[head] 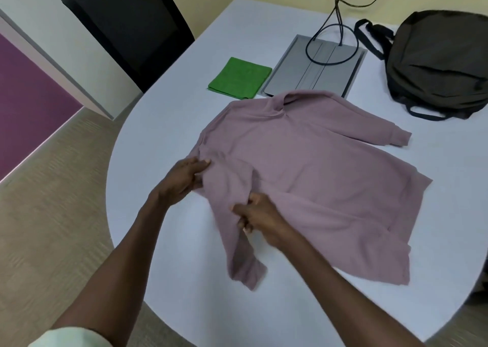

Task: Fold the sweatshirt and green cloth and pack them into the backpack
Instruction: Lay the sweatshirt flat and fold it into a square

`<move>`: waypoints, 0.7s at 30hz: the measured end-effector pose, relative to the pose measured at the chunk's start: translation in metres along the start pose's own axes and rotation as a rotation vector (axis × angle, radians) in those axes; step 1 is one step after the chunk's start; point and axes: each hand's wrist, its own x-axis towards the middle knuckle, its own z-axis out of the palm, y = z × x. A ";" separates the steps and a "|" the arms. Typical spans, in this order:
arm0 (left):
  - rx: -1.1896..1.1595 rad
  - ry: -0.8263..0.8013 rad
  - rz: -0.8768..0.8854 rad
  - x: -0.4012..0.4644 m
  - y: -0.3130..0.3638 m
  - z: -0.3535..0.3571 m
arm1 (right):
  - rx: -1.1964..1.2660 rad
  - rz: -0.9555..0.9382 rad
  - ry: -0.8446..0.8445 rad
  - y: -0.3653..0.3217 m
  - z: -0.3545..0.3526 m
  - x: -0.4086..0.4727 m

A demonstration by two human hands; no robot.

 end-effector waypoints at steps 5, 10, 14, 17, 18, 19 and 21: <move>-0.016 -0.024 0.050 0.017 0.024 0.016 | 0.008 -0.204 0.163 -0.089 -0.048 0.017; 0.055 0.060 -0.005 0.031 0.015 0.023 | 0.088 -0.250 0.219 -0.151 -0.086 0.065; 0.199 0.241 0.056 0.045 0.006 0.018 | -0.259 -0.334 0.285 -0.174 -0.108 0.095; 0.512 0.415 0.092 0.058 -0.006 0.006 | -0.474 -0.374 0.342 -0.160 -0.117 0.094; 0.591 0.456 0.098 0.062 -0.008 0.002 | -0.536 -0.376 0.363 -0.147 -0.119 0.090; 0.678 0.476 0.113 0.065 -0.011 -0.002 | -0.612 -0.357 0.379 -0.131 -0.123 0.088; 0.843 0.456 0.137 0.077 -0.014 -0.009 | -0.723 -0.283 0.389 -0.093 -0.126 0.077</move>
